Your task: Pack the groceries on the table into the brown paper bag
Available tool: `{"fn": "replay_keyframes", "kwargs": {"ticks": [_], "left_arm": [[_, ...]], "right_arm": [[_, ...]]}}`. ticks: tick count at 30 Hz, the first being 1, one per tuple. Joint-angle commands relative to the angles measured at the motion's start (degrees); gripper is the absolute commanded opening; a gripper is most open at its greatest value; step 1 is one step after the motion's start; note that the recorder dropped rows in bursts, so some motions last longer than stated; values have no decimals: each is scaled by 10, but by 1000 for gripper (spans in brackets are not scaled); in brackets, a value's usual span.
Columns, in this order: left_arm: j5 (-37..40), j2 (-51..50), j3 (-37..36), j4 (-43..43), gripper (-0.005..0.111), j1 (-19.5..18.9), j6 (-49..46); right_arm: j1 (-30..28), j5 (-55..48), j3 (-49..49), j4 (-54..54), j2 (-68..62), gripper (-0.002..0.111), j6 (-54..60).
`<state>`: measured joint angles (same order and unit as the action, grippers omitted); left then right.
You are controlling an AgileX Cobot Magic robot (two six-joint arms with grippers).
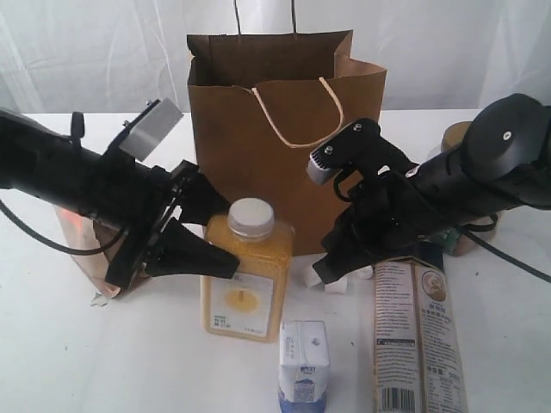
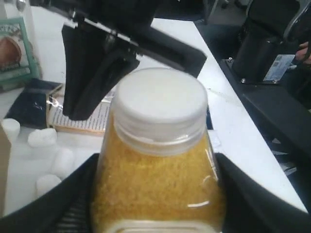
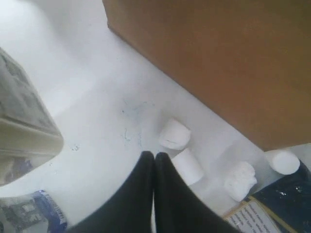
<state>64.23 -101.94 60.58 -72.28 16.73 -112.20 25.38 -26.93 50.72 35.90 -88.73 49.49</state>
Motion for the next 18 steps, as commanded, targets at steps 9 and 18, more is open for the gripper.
{"fn": "replay_keyframes", "kwargs": {"ticks": [9,18], "left_arm": [[43,125,1,-38,0,0,-58],[14,193,1,-77,0,0,-55]], "right_arm": [[-21,-76,-1,-64,38,0,-68],[-50,-168,-1,-221,97,0,-208]]}}
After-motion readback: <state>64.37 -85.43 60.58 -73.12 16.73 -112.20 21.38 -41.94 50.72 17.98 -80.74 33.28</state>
